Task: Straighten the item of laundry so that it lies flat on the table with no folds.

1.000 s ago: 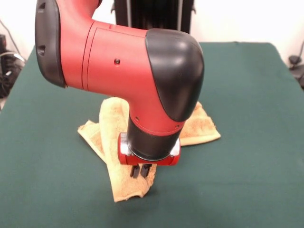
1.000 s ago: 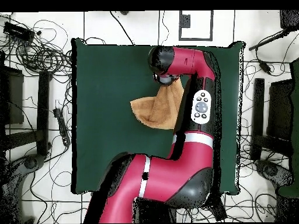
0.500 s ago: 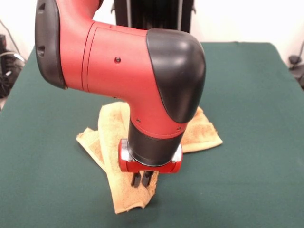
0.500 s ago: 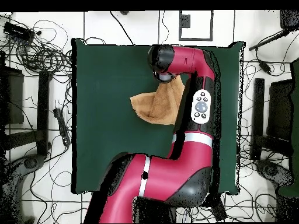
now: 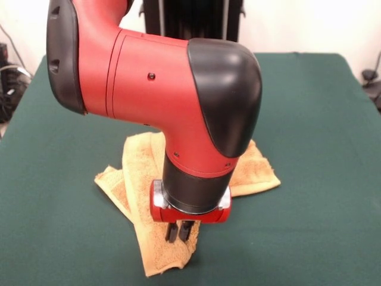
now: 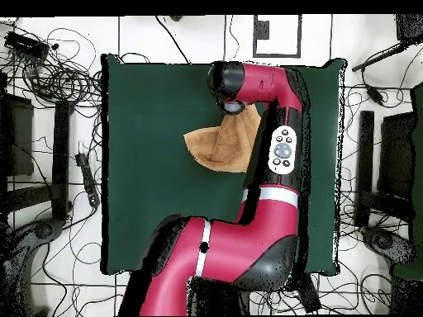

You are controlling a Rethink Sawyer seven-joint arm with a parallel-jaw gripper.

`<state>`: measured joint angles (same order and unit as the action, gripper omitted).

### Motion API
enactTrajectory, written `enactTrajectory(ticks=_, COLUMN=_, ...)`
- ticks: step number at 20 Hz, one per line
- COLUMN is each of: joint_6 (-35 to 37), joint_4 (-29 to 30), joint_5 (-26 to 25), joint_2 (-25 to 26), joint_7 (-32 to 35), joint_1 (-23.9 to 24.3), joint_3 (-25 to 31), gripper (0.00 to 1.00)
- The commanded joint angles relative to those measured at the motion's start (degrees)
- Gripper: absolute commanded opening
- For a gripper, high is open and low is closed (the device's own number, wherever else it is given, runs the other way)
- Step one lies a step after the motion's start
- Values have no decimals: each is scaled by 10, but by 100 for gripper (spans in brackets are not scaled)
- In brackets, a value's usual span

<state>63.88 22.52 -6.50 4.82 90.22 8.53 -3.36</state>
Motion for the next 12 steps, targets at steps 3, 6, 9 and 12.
enactTrajectory(ticks=3, joint_6=-81, joint_4=38, joint_5=26, joint_2=30, joint_7=104, joint_1=-29, joint_3=69, gripper=0)
enactTrajectory(ticks=6, joint_6=-81, joint_4=51, joint_5=28, joint_2=23, joint_7=105, joint_1=-28, joint_3=68, gripper=0)
enactTrajectory(ticks=9, joint_6=-87, joint_4=62, joint_5=29, joint_2=17, joint_7=104, joint_1=-27, joint_3=68, gripper=0)
enactTrajectory(ticks=12, joint_6=-93, joint_4=75, joint_5=30, joint_2=12, joint_7=104, joint_1=-26, joint_3=68, gripper=0)
